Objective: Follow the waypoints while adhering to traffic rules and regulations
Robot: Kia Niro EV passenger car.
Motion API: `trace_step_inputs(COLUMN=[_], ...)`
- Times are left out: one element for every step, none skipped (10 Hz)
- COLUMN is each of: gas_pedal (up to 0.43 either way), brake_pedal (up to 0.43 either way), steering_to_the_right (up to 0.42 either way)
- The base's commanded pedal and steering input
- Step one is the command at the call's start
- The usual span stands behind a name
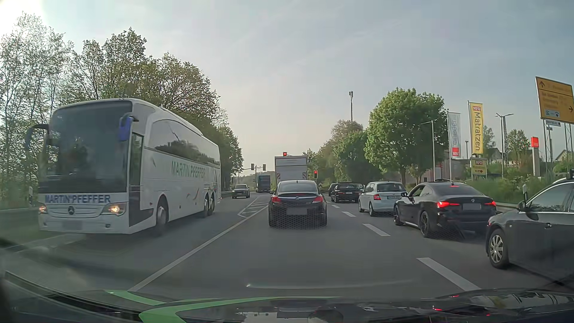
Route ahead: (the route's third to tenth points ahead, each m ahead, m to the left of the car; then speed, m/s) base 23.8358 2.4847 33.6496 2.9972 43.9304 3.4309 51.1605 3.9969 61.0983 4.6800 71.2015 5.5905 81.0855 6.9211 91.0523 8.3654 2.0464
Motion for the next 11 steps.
trace_step_inputs(gas_pedal=[0.098,0.087,0.067,0.047,0.047,0.047,0.047,0.047,0.047,0.047,0.039], brake_pedal=[0.0,0.0,0.0,0.0,0.0,0.0,0.0,0.0,0.0,0.0,0.0], steering_to_the_right=[0.001,0.001,0.001,0.001,0.001,0.0,0.0,0.0,0.0,0.0,0.0])
